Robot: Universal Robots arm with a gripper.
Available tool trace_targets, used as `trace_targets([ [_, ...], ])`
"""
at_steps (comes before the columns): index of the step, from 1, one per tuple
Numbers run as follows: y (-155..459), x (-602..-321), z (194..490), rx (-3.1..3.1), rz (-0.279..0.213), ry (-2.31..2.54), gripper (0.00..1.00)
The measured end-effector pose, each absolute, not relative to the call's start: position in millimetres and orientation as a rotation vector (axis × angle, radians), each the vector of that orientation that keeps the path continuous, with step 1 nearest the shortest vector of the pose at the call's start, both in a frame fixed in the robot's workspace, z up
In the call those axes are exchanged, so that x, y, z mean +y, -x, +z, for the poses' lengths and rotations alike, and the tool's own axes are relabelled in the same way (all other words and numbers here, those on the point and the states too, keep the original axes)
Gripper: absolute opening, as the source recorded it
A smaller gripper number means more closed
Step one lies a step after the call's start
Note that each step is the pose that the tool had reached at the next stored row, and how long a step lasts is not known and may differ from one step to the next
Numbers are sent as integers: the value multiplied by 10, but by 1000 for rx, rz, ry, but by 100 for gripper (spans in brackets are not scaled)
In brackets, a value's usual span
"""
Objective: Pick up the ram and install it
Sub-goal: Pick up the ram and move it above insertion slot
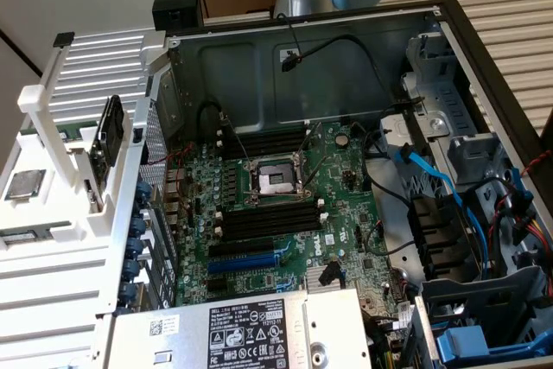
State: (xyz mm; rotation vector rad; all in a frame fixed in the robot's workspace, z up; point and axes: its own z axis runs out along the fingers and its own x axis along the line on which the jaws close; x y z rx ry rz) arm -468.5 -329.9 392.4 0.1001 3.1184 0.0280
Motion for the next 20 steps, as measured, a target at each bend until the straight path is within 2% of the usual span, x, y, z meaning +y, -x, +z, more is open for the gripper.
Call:
trace_targets([
  [20, 4989, -3299, 3919, 3118, 27, -97, 10],
])
